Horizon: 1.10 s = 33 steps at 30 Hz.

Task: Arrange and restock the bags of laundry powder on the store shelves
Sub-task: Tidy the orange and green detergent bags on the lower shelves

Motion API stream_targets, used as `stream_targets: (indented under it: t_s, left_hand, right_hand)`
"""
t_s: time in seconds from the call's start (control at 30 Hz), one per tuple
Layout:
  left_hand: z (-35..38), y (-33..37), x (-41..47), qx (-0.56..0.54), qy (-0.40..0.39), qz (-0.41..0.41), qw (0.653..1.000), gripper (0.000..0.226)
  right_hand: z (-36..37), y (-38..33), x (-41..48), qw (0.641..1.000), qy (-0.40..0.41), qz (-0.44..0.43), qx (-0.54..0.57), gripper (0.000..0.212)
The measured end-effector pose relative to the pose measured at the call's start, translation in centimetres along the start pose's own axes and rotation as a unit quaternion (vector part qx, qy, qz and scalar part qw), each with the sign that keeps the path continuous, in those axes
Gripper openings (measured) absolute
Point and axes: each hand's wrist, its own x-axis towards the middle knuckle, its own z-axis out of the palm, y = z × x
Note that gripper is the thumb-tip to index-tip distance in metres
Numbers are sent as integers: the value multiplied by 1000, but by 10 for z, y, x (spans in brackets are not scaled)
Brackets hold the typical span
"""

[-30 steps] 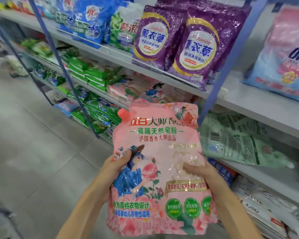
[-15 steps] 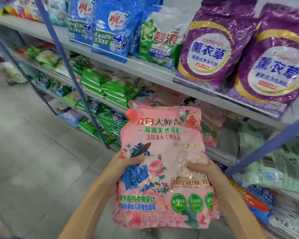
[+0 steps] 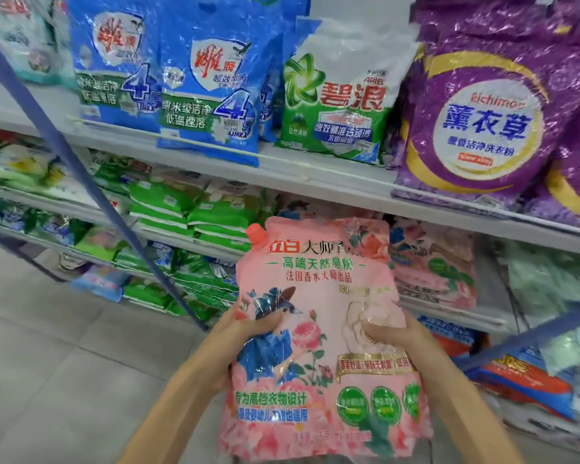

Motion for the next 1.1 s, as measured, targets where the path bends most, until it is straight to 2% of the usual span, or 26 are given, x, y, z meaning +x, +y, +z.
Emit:
stream_targets:
  t_s: [0.03,0.13,0.2,0.3,0.4,0.47,0.6,0.7,0.8,0.83,0.9,1.0,1.07,1.1]
  left_hand:
    - [-9,8,5,4,-12,-4,1000,50]
    - [-34,30,17,23,-41,-15,999,47]
    - [-48,39,26,35,-45,-13,998,37]
    - [-62,45,40,39,-45,-15,998,37]
    - [-69,46,55,59,-64,-21,996,43]
    - [-70,45,66,67,-65,-21,995,41]
    - [-69,38,86,80,-62,-7,995,58]
    - [-67,36,104,85,-61,21,994,64]
    - [-60,44,126,90,-81,58,991,48]
    - [-58,48,134,91,-85,71,990,41]
    - [-52,58,152,85,-90,99,987,31]
    - [-43,73,184,89,-84,142,982,20]
    - [-38,84,205,97,-85,151,980,24]
    - [-35,89,219,99,-77,154,980,25]
  right_hand:
    - [9,1,3,1000,19,-9,-10,97]
    - [36,6,9,998,49,-35,-34,68]
    - [51,7,14,997,56,-43,-35,52]
    - [67,11,21,996,67,-44,-23,63]
    - [70,16,29,994,87,-58,-14,49]
    - [69,20,37,993,102,-64,7,47]
    - [63,35,50,991,114,-67,11,54]
    - [54,45,67,986,149,-78,5,79]
    - [45,46,87,978,176,-109,16,106]
    - [48,41,92,977,176,-122,15,107]
    - [48,28,107,975,158,-156,8,86]
    - [44,7,132,968,149,-199,-23,69]
    - [42,-7,151,960,162,-221,-53,58]
    - [40,-16,164,955,179,-228,-66,42]
